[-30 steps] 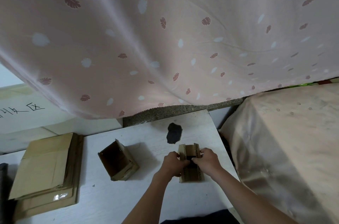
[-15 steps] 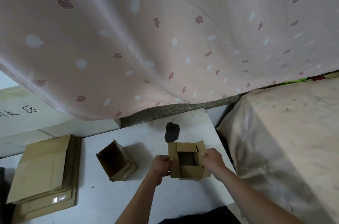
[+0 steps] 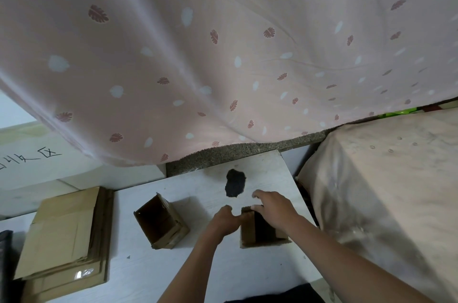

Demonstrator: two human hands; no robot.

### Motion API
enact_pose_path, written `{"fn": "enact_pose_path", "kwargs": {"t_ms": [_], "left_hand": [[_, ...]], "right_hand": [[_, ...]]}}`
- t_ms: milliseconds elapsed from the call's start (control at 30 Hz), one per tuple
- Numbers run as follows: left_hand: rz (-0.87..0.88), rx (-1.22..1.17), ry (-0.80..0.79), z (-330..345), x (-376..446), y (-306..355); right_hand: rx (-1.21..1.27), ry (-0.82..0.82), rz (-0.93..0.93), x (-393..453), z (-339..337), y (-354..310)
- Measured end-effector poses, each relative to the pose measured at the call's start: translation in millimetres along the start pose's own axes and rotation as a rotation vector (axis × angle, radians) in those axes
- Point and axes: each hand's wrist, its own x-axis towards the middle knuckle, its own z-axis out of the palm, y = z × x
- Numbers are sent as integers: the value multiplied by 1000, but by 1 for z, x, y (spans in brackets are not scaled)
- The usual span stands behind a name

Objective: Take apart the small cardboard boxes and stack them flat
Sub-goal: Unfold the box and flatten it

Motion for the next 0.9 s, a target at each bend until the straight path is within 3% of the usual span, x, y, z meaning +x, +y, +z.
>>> {"fn": "enact_pose_path", "kwargs": {"t_ms": [67, 200, 300, 500, 667, 900], "left_hand": [[-56, 14, -46, 8, -3, -1], [-85, -24, -32, 25, -8, -2], [-59, -44, 6, 36, -10, 5], [-1, -180, -55, 40, -6, 6], [19, -424, -158, 22, -6, -8], [81, -324, -138, 14, -12, -5]], "right_hand": [[37, 59, 48, 0, 4, 1], [208, 145, 395, -13, 17, 15], [406, 95, 559, -23, 28, 25], [461, 110, 546, -23, 29, 30], [1002, 190, 583, -15, 14, 42], [1308, 151, 684, -6, 8, 42]]}}
